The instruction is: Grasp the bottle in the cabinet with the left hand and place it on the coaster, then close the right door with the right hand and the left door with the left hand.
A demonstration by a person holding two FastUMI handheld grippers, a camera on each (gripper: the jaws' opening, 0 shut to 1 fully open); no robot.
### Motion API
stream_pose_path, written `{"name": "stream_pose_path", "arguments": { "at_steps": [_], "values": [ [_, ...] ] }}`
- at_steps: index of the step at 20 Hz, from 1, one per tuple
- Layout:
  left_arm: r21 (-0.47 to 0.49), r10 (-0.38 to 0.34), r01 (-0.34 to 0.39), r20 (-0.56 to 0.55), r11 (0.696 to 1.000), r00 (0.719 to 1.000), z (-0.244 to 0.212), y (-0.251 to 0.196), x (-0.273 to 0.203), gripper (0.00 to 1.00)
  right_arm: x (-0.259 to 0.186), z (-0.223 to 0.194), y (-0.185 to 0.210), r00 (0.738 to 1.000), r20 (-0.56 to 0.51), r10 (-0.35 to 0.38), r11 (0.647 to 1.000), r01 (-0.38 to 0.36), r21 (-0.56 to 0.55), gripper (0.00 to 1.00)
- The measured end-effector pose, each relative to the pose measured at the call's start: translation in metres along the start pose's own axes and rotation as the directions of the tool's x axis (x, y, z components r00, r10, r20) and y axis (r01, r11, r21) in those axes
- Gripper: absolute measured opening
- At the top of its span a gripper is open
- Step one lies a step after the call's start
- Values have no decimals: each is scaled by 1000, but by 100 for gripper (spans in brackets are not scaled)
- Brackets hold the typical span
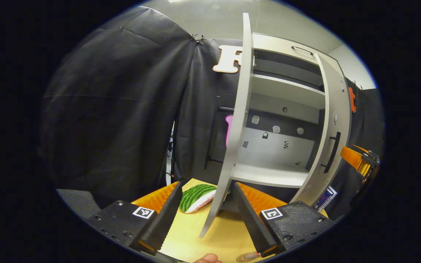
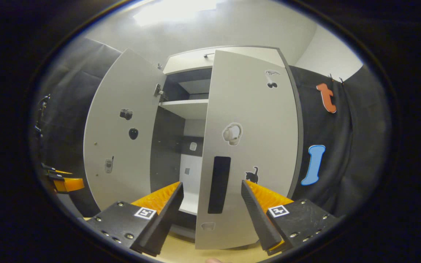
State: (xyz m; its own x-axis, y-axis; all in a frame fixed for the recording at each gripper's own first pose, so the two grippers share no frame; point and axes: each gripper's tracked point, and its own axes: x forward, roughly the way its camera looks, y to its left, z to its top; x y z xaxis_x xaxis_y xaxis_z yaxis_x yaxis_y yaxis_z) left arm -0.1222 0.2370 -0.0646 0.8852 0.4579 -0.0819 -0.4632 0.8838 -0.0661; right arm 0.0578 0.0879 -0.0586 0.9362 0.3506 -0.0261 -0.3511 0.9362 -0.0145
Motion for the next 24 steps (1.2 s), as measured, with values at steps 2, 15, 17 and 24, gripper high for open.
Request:
{"name": "stream_pose_path", "arguments": {
  "at_steps": [2, 15, 17, 24],
  "values": [
    [1, 0, 0, 6, 1000, 1000, 3, 5, 5, 91, 3, -3, 4, 1000, -6, -8, 1000, 8, -3, 96],
    [2, -6, 6, 2, 1000, 1000, 5, 25, 32, 91, 13, -17, -1, 997, -45, -67, 998, 66, -10, 96],
    [18, -28, 28, 4, 999, 1000, 6, 23, 32, 91, 13, -18, -3, 996, -49, -72, 997, 72, -7, 93],
    [64, -26, 25, 14, 998, 1000, 7, 18, 31, 90, 16, -19, -9, 996, -54, -75, 997, 75, -4, 93]
  ]
}}
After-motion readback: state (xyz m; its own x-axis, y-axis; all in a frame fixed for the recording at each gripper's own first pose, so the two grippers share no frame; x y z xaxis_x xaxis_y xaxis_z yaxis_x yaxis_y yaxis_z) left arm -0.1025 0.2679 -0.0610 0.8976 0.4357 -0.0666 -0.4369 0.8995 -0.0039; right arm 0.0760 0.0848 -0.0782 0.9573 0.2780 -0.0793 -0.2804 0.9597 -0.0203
